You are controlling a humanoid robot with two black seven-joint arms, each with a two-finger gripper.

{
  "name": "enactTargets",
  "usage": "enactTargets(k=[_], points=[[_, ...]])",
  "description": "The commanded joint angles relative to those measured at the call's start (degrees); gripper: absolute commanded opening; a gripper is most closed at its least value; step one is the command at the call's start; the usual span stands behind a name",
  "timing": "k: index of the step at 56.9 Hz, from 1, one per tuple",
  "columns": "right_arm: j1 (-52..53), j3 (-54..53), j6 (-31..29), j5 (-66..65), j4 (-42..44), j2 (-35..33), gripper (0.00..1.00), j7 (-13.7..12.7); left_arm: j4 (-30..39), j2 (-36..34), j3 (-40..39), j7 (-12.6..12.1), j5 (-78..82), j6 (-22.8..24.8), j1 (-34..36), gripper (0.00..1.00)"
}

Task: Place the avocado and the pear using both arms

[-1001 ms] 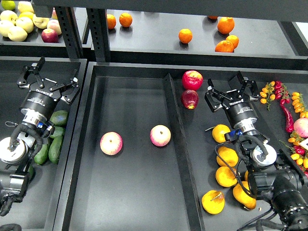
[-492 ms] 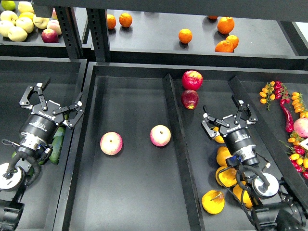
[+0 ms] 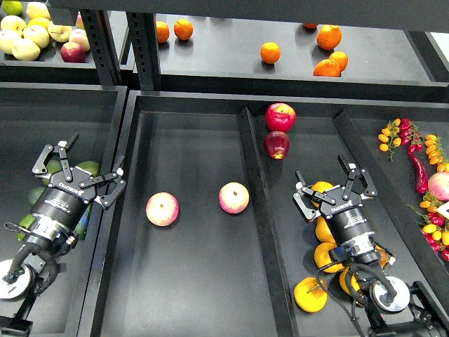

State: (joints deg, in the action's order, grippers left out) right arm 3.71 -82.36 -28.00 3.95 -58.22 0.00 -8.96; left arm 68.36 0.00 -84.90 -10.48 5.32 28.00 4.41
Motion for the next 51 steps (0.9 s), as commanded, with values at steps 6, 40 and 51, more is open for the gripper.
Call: enactTargets(k=[6, 40, 51], points=[[0.0, -0.1, 0.0, -2.2, 0.1, 0.0, 1.00, 0.0, -0.4, 0.0, 0.1, -0.2, 0.0, 0.0, -0.6, 1.00], [-0.1, -0.5, 0.0, -2.5, -4.4, 0.0, 1.00, 0.1, 2.6, 0.0, -0.7, -0.9, -0.1, -0.7, -1.6, 1.00], [0.0, -2.4, 1.4, -2.5, -5.9, 0.0, 1.00, 0.5, 5.8, 0.0, -0.5, -0.9, -0.3, -6.0, -1.6, 1.00]])
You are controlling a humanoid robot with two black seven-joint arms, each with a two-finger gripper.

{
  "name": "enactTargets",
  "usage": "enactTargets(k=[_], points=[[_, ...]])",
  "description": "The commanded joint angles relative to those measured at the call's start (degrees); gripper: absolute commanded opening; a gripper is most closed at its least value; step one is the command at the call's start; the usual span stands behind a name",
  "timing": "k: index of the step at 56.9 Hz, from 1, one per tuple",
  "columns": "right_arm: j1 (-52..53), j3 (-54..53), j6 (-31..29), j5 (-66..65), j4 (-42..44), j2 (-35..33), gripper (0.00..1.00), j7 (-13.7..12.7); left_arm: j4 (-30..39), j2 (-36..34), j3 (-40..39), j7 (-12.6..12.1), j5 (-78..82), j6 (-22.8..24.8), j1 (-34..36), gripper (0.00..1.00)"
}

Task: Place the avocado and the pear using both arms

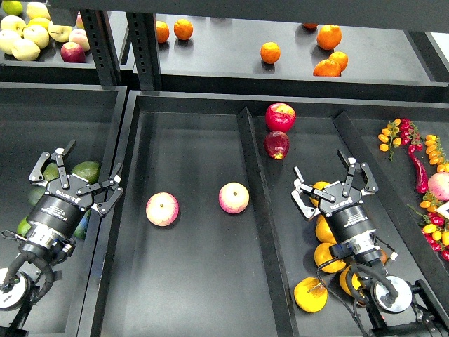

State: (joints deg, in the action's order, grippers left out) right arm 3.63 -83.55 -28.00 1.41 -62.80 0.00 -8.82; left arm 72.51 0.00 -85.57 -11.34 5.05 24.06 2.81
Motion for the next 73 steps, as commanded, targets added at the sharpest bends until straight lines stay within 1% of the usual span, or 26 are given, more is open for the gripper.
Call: enactTargets(k=[1, 2, 3, 6, 13, 16, 33, 57, 68, 73], points=[[0.0, -1.4, 2.2, 0.1, -1.6, 0.0, 1.00, 0.4, 1.8, 0.0, 0.1, 0.0, 0.0, -2.1, 0.0, 1.00], [0.1, -1.5, 3.5, 0.1, -2.1, 0.0, 1.00, 0.4, 1.9, 0.0, 0.0, 0.0, 0.0, -2.1, 0.0, 1.00], [0.1, -1.2, 6.9, 0.2, -3.5, 0.0, 1.00, 0.4, 2.1, 0.0, 0.0, 0.0, 0.0, -2.1, 0.0, 1.00], [0.1, -0.8, 9.7, 0.3, -4.9, 0.0, 1.00, 0.3, 2.2, 0.0, -0.1, 0.0, 0.0, -2.0, -0.1, 1.00], [0.8, -0.7, 14.1, 1.1, -5.7, 0.0, 1.00, 0.2, 2.2, 0.0, -0.2, 0.0, 0.0, -1.7, -0.7, 1.00], [0.8, -0.6, 15.0, 1.4, -5.9, 0.0, 1.00, 0.1, 2.5, 0.0, -0.3, 0.0, 0.0, -2.0, -1.0, 1.00], [1.4, -1.4, 15.3, 0.9, -6.8, 0.0, 1.00, 0.2, 3.3, 0.0, -0.2, 0.3, 0.0, -2.2, -1.1, 1.00], [1.5, -2.4, 13.5, -1.8, -7.9, 0.0, 1.00, 0.2, 3.4, 0.0, -0.2, 0.3, 0.0, -2.2, -1.1, 1.00], [1.4, -2.8, 12.4, -1.9, -7.8, 0.0, 1.00, 0.3, 3.4, 0.0, -0.2, 1.2, 0.0, -2.1, -1.1, 1.00], [1.4, -2.9, 11.5, -2.5, -7.7, 0.0, 1.00, 0.2, 3.4, 0.0, -0.1, 2.4, 0.0, -2.1, -1.1, 1.00]])
